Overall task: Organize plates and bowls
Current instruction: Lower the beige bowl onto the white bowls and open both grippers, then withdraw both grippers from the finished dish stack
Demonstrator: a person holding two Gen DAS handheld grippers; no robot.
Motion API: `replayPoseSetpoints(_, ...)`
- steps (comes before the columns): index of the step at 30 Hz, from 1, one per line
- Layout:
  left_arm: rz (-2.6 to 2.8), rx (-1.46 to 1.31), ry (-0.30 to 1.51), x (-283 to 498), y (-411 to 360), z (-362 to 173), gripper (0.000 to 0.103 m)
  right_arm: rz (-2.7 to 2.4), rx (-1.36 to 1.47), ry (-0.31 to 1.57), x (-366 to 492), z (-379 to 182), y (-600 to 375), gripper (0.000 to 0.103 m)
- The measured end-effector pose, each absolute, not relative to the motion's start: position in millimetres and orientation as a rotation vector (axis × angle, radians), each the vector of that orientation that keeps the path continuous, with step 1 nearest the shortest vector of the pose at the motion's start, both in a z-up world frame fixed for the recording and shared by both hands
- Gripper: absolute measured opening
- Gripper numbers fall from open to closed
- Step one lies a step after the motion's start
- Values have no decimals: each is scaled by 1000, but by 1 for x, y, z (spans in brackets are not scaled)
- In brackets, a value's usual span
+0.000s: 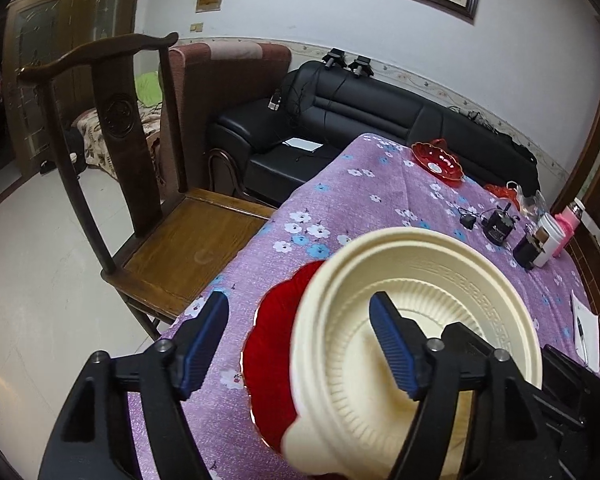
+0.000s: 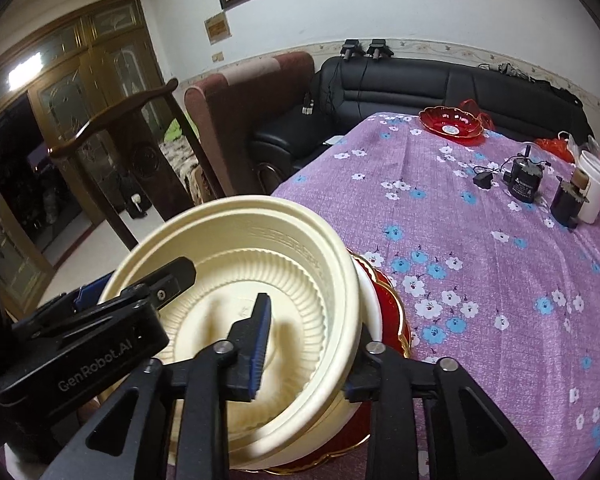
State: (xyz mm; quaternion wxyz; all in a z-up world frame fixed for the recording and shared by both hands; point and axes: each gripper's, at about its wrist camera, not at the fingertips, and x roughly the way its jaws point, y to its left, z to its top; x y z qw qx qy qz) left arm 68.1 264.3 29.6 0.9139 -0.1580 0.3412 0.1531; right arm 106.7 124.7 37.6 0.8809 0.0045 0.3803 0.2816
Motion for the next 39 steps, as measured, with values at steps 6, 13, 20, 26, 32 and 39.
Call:
replayPoseSetpoints(6,327,-325,699,62,265,30,74,580,42,768,103,43,119,58)
replayPoseSetpoints(13,339,-304,660,51,256,41,78,560,65,729,97,53,107,69)
replayPoseSetpoints(20,370,-281,604,31,246,55,80,556,91,700,84,66,90,70)
replayPoseSetpoints(26,455,-259,484,-5,230,72,90,547,91,662,54,70,71,72)
replayPoseSetpoints(32,525,-283,327,-51,207,86,103,520,30,635,15,61,63,79)
replayPoseSetpoints(39,501,-307,363,-69,190,83,103,523,35,656,-8,47,57,79)
